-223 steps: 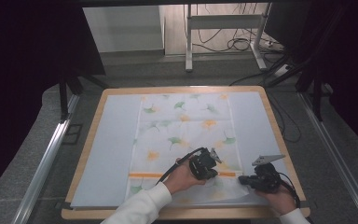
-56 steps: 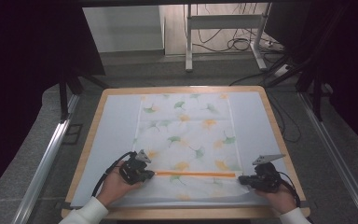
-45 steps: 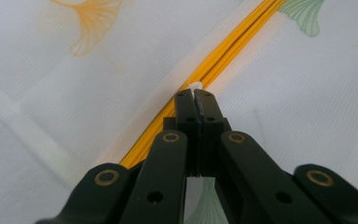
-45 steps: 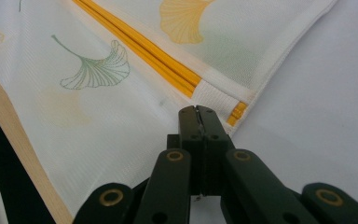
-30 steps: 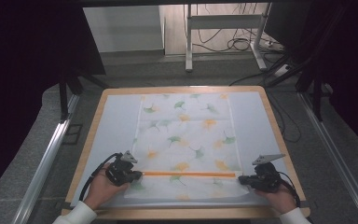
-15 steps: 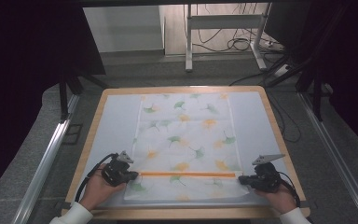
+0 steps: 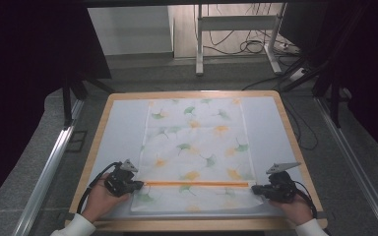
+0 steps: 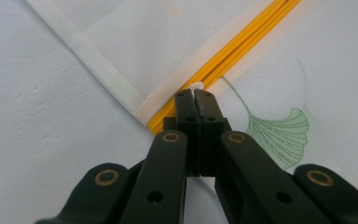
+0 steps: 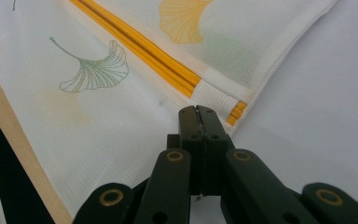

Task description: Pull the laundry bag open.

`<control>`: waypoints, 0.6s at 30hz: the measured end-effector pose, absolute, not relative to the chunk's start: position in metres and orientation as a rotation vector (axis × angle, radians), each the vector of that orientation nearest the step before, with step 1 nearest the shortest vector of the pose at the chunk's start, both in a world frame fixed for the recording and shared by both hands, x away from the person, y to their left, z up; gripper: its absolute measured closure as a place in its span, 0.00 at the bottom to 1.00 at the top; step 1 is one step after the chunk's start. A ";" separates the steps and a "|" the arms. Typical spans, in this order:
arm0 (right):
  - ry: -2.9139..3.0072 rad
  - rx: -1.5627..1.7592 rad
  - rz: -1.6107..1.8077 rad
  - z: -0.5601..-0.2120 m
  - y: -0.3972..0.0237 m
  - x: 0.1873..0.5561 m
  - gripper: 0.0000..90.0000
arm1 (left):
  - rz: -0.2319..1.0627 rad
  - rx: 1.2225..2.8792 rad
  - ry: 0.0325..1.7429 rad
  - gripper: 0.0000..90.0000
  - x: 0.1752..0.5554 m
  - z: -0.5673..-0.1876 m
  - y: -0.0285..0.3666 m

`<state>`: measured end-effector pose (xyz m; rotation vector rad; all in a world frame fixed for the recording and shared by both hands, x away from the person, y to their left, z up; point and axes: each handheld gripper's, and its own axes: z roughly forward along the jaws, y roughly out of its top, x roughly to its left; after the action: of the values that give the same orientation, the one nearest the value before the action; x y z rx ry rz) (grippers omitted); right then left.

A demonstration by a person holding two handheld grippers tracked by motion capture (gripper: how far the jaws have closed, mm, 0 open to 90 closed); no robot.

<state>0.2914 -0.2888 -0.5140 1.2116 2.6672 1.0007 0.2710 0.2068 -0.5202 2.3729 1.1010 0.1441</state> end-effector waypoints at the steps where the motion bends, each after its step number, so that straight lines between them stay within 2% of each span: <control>1: 2.667 1.212 1.001 -0.514 -0.289 0.291 1.00 | 0.141 2.374 1.104 1.00 0.271 -0.520 0.207; 18: 2.670 1.206 0.999 -0.514 -0.289 0.292 1.00 | 0.150 2.368 1.131 1.00 0.268 -0.519 0.215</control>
<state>0.2916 -0.2887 -0.5139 1.2061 2.6698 0.9986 0.2682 0.2150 -0.5187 2.3685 1.1308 0.1500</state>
